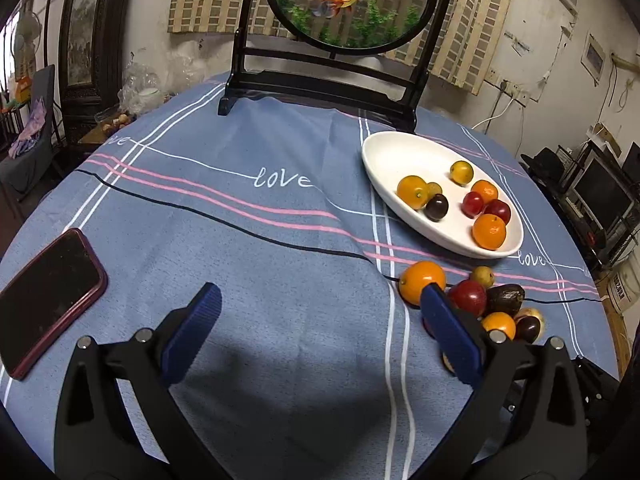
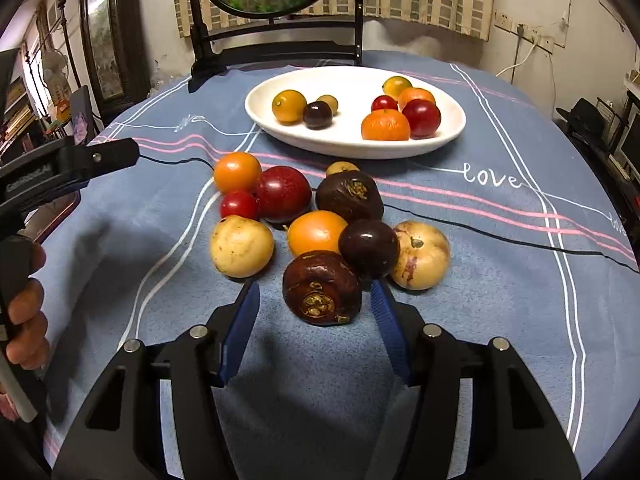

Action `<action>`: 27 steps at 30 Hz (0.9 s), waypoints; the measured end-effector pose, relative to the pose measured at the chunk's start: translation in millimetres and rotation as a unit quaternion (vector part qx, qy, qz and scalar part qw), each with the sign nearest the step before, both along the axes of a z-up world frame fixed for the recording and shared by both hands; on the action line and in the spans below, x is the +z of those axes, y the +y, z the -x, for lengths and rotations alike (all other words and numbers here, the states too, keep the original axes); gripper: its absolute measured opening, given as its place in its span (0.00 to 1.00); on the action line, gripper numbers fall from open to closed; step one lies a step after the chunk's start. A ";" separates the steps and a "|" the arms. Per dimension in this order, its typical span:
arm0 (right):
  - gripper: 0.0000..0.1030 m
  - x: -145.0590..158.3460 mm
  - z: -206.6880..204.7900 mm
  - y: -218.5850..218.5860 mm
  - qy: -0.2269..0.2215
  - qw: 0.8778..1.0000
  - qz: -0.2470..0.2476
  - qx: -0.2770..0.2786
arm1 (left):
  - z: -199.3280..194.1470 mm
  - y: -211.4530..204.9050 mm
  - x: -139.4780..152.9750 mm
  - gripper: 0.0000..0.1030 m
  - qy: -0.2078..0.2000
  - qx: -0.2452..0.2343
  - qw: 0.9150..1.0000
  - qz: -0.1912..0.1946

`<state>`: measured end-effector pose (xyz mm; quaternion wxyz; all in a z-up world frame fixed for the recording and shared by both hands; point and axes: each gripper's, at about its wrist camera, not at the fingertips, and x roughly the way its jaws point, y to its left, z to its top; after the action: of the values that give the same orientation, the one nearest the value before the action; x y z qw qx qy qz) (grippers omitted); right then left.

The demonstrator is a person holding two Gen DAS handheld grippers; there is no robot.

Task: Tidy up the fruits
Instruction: 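Grasp the large brown plum with the right tool while the left tool grasps the pale yellow fruit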

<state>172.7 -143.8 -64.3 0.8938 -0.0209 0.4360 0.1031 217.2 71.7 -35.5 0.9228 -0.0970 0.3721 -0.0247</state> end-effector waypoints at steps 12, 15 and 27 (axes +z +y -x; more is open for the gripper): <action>0.50 -9.3 -11.2 -5.4 0.019 0.999 -0.001 -0.028 | -0.8 2.6 -1.9 0.98 0.006 0.004 1.000 0.006; 0.40 -8.2 -10.3 -4.6 0.017 1.000 -0.007 -0.022 | -1.6 1.6 -3.5 0.98 0.009 0.005 1.000 0.001; 0.39 16.4 16.4 -61.3 -0.050 0.988 -0.135 -0.058 | 4.8 -32.2 -8.9 0.98 0.014 -0.091 0.996 -0.012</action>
<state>156.3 -205.1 -47.9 0.9133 0.1203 0.3737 0.1083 212.4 39.5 -44.5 0.9125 -0.0519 0.3924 -0.1028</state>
